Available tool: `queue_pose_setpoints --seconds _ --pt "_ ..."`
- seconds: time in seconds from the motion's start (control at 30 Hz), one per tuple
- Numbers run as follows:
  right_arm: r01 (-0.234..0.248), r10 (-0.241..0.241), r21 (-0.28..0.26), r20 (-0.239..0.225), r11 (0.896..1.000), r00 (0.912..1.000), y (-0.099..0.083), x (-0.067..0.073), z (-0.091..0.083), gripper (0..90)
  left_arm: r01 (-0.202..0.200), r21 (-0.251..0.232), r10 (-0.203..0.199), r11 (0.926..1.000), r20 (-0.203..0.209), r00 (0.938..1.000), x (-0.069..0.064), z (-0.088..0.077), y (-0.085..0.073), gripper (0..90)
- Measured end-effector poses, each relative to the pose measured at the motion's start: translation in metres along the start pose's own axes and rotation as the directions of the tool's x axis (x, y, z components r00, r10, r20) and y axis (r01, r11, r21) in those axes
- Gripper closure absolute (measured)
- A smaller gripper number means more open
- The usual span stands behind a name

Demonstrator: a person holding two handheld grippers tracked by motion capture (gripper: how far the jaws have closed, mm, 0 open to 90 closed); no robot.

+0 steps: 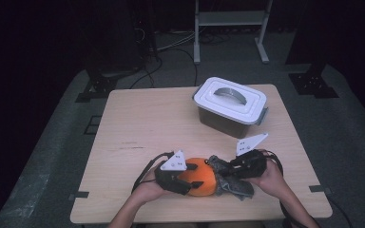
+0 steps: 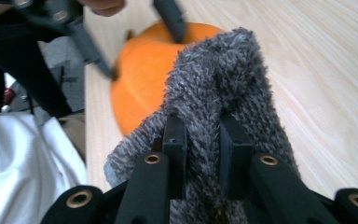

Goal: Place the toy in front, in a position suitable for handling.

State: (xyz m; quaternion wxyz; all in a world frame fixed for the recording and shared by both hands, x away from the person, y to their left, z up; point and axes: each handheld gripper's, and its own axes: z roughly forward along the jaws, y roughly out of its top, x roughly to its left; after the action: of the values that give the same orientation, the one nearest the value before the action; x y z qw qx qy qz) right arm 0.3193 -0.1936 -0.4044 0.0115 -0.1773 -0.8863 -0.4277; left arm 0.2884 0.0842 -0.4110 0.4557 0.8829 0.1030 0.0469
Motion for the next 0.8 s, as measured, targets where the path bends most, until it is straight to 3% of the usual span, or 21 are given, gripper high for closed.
queue_pose_setpoints --seconds 0.1,0.23,0.3,0.47,0.57,0.67,0.73,0.8 --pt "-0.013 0.013 0.000 0.038 1.000 0.9992 0.000 -0.002 -0.003 74.4 -0.012 0.020 0.011 0.9997 0.046 0.9989 -0.003 0.000 0.002 39.2" --pt "-0.012 0.012 0.007 0.011 1.000 0.9999 -0.001 -0.002 0.000 74.5 -0.006 -0.017 0.006 0.9998 0.031 0.9995 0.000 -0.008 0.005 37.8" --pt "-0.007 0.007 0.011 -0.004 1.000 1.0000 -0.002 -0.002 0.000 74.4 0.005 -0.032 -0.006 0.9995 -0.012 0.9999 0.004 -0.011 0.005 36.5" --pt "-0.012 0.012 0.018 -0.014 1.000 0.9998 -0.003 -0.002 0.000 74.0 0.032 -0.001 -0.032 0.9995 0.022 0.9993 0.005 -0.003 -0.004 36.4" --pt "0.006 -0.006 -0.002 0.017 1.000 0.9998 0.001 0.002 -0.004 74.2 0.014 0.021 -0.015 0.9997 0.045 0.9989 0.003 -0.003 -0.003 35.8" --pt "0.006 -0.005 -0.033 0.009 0.999 0.9999 0.004 0.003 -0.007 74.2 -0.003 0.027 0.000 0.9996 0.083 0.9966 0.001 -0.003 -0.002 35.7" --pt "0.009 -0.009 -0.010 -0.002 1.000 1.0000 0.003 0.004 -0.002 74.2 0.000 0.018 -0.002 0.9998 0.095 0.9955 0.002 -0.006 -0.001 35.1" --pt "0.005 -0.005 0.008 -0.027 1.000 0.9996 0.001 0.003 0.002 74.2 0.002 -0.014 -0.001 0.9999 0.078 0.9970 0.004 -0.011 0.001 34.7"
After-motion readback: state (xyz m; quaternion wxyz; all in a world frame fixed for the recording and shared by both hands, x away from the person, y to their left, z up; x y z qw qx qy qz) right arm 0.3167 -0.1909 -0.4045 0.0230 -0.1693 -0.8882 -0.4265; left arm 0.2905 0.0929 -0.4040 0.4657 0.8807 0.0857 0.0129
